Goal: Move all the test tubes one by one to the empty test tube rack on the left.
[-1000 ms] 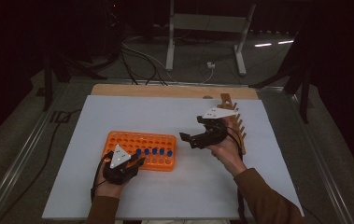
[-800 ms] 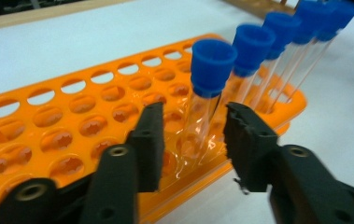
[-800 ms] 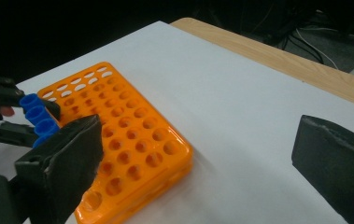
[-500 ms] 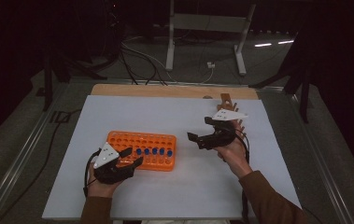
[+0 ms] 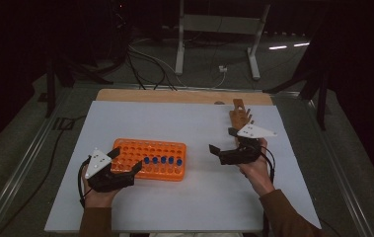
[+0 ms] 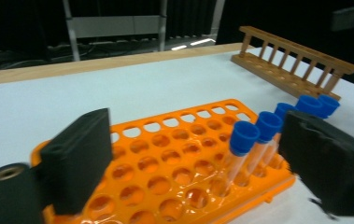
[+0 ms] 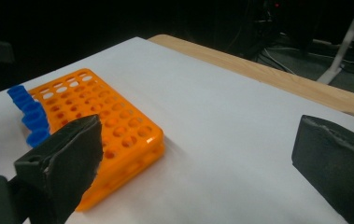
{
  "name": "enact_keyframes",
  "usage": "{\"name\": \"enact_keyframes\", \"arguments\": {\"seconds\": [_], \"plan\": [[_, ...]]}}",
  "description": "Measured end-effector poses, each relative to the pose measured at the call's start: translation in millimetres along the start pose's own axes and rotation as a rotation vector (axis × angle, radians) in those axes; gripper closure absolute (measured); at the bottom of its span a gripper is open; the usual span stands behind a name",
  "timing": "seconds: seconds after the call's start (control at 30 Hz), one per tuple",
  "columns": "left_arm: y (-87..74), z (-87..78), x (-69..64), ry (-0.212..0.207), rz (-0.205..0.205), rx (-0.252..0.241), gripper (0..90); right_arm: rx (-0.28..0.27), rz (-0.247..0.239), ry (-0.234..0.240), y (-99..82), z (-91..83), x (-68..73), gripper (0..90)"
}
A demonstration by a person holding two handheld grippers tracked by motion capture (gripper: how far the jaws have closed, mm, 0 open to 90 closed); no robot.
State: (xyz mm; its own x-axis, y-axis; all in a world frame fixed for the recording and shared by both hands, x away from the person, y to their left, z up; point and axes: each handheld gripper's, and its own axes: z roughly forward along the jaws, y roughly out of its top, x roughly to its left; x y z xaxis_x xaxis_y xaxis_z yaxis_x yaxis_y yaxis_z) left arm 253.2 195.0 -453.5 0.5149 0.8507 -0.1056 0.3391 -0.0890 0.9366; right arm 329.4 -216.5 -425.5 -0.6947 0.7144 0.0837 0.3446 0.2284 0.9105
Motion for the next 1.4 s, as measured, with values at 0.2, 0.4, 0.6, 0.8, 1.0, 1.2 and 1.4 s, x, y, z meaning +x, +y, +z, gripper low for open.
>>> {"name": "enact_keyframes", "arguments": {"seconds": [0.2, 0.4, 0.6, 0.8, 1.0, 1.2, 1.4], "plan": [[0.5, -5.7, 2.0, 0.017, 0.012, -0.011, 2.3, -0.032, -0.007, -0.027, -11.7, -17.4, -1.3, 2.2], [-0.9, -10.3, 3.3, 0.037, 0.025, -0.030, 0.8, -0.038, -0.016, -0.047, -27.6, -32.5, -3.0, 2.2], [-3.5, -13.9, 5.3, 0.050, 0.031, -0.042, 0.7, -0.075, 0.013, -0.057, -44.1, -48.9, -8.7, 0.2], [-5.8, -17.2, 7.5, 0.064, 0.027, -0.060, 0.6, -0.108, 0.056, -0.082, -55.3, -62.3, -15.6, 0.1], [-6.9, -18.1, 9.8, 0.064, 0.019, -0.070, 0.6, -0.125, 0.070, -0.100, -60.9, -72.0, -20.5, 0.1], [-6.0, -18.5, 11.8, 0.068, 0.015, -0.077, 0.6, -0.128, 0.079, -0.117, -65.7, -75.9, -23.3, 0.1], [-5.9, -19.4, 13.0, 0.076, 0.008, -0.082, 0.6, -0.109, 0.075, -0.137, -69.7, -76.4, -24.2, 0.1]]}}
